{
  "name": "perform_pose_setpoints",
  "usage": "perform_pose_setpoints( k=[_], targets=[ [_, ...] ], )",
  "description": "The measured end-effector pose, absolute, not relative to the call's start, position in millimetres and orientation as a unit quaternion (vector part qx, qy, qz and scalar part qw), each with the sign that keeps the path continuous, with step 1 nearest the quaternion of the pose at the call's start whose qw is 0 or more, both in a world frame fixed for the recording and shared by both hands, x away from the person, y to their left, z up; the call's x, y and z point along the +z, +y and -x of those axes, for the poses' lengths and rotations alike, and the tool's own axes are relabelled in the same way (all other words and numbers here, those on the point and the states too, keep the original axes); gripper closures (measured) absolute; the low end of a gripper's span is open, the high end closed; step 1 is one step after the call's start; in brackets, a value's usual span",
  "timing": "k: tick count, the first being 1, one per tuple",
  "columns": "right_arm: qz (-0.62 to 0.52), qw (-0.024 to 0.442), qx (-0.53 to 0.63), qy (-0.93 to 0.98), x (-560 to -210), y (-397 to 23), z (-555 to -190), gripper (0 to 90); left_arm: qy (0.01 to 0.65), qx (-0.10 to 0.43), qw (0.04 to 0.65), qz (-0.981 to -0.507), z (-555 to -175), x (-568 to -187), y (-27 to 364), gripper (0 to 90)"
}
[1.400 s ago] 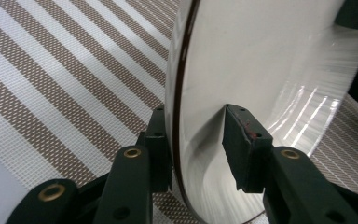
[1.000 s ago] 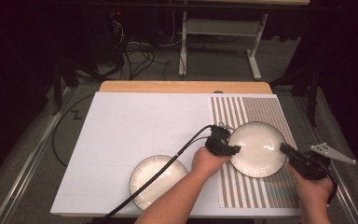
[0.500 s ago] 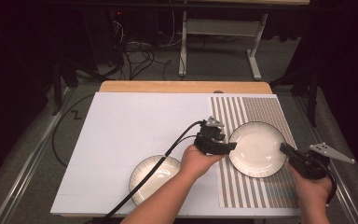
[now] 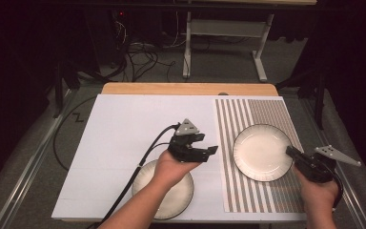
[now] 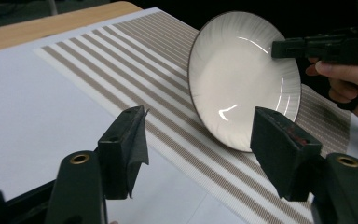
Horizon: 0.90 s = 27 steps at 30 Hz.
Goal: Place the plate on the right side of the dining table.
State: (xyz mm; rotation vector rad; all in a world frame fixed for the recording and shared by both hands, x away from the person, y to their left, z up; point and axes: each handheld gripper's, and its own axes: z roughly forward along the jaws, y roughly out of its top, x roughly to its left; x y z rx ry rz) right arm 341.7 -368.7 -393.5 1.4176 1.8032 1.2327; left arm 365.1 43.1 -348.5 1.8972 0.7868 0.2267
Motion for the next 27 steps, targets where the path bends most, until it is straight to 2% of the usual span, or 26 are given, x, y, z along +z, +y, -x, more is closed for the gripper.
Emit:
perform_pose_setpoints(
  k=[15,27],
  targets=[
    [-0.538,0.261,0.445,0.667,-393.6,-366.7,-348.1,87.3,0.355,0.171,0.516,-0.76,-327.4,-363.1,152.4,22.1],
    [-0.549,0.259,0.435,0.665,-393.2,-364.0,-352.9,87.1,0.405,0.219,0.524,-0.717,-303.7,-380.0,240.4,15.2]
  ],
)
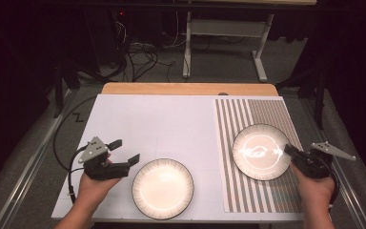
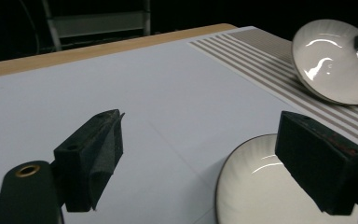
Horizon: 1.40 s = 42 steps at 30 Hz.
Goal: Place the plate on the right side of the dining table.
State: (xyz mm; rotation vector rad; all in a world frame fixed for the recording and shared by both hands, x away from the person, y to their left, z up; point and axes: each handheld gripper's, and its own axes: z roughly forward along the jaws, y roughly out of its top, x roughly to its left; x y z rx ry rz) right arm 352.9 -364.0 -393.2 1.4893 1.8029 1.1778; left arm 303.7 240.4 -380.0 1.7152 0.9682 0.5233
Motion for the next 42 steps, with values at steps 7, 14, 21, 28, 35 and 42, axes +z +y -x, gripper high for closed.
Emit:
perform_pose_setpoints(
  k=[7,14,21,28,35,42],
  targets=[
    [-0.555,0.256,0.43,0.664,-392.5,-362.3,-356.2,87.1,0.425,0.232,0.508,-0.713,-298.5,-397.8,266.2,6.4],
    [-0.559,0.254,0.427,0.664,-392.1,-361.4,-359.1,87.2,0.415,0.239,0.512,-0.713,-296.1,-396.7,266.9,1.5],
    [-0.566,0.247,0.425,0.661,-393.2,-362.2,-362.6,87.1,0.427,0.241,0.52,-0.699,-295.0,-395.4,273.6,0.0],
    [-0.581,0.238,0.418,0.656,-396.2,-362.9,-369.0,86.6,0.428,0.24,0.524,-0.696,-293.6,-395.5,275.3,0.0],
    [-0.609,0.227,0.401,0.645,-405.7,-364.4,-378.6,85.3,0.425,0.239,0.522,-0.7,-293.6,-396.5,274.2,0.0],
    [-0.622,0.226,0.386,0.643,-413.8,-365.4,-383.2,83.2,0.425,0.236,0.52,-0.703,-294.6,-398.3,273.2,0.0]
  ],
)
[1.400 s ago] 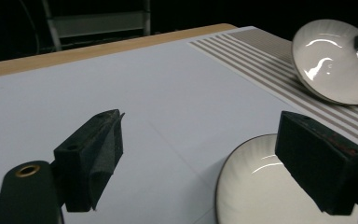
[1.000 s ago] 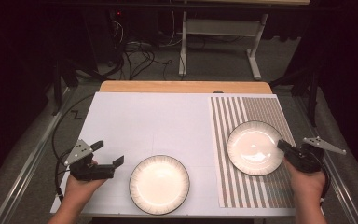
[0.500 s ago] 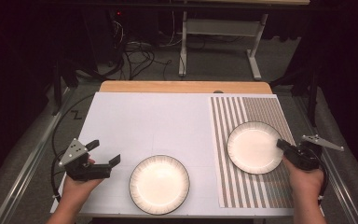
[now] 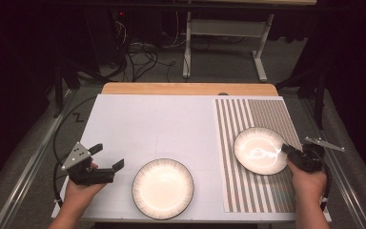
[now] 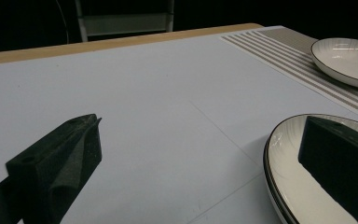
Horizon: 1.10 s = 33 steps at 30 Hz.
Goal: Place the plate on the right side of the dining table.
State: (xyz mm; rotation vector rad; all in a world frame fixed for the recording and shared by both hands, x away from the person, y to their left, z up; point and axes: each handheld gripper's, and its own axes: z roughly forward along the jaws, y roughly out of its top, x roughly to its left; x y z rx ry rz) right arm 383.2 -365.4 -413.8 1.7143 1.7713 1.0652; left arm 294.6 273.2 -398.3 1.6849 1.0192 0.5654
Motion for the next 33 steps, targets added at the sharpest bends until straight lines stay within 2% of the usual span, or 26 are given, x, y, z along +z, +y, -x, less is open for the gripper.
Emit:
perform_pose_setpoints(
  k=[6,8,12,14,19,24,33],
  targets=[
    [-0.622,0.244,0.358,0.652,-419.1,-364.3,-384.9,80.4,0.419,0.24,0.517,-0.707,-294.3,-398.8,270.7,0.0],
    [-0.616,0.255,0.36,0.653,-416.4,-364.5,-383.2,70.1,0.419,0.24,0.516,-0.707,-294.3,-399.1,270.4,0.0],
    [-0.592,0.277,0.374,0.658,-408.0,-360.7,-374.2,58.0,0.422,0.237,0.52,-0.704,-293.5,-399.5,270.0,0.0],
    [-0.575,0.288,0.385,0.662,-403.4,-357.8,-368.3,55.0,0.421,0.238,0.518,-0.705,-293.2,-399.7,269.0,0.0],
    [-0.529,0.288,0.422,0.677,-394.0,-344.8,-352.4,43.6,0.417,0.241,0.512,-0.712,-292.7,-401.0,265.4,0.0],
    [-0.471,0.269,0.466,0.699,-383.9,-318.5,-342.6,29.4,0.417,0.24,0.51,-0.713,-292.7,-402.8,262.4,0.1],
    [-0.402,0.26,0.511,0.714,-375.6,-275.6,-325.1,16.1,0.411,0.243,0.51,-0.716,-290.8,-402.6,259.4,0.1]
  ],
)
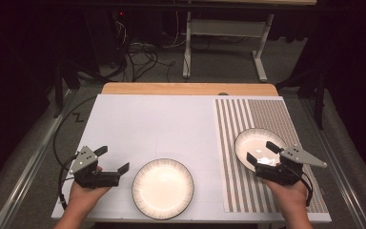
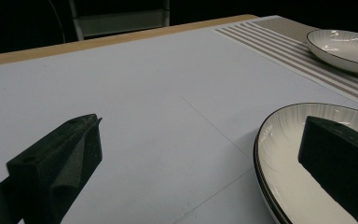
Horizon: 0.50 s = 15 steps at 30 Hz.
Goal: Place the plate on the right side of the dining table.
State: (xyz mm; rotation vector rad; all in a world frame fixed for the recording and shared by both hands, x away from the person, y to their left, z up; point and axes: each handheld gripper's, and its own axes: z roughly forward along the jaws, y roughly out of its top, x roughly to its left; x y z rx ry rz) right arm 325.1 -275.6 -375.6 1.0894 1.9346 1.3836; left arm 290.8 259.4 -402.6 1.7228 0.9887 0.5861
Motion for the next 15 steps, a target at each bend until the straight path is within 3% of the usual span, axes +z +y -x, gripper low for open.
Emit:
perform_pose_setpoints(
  k=[7,15],
  targets=[
    [-0.356,0.249,0.524,0.733,-373.7,-245.6,-310.1,1.5,0.406,0.244,0.513,-0.715,-289.6,-401.5,259.1,0.2],
    [-0.337,0.252,0.525,0.74,-372.1,-230.1,-302.9,1.2,0.403,0.247,0.512,-0.717,-289.6,-401.5,259.4,0.1]
  ],
)
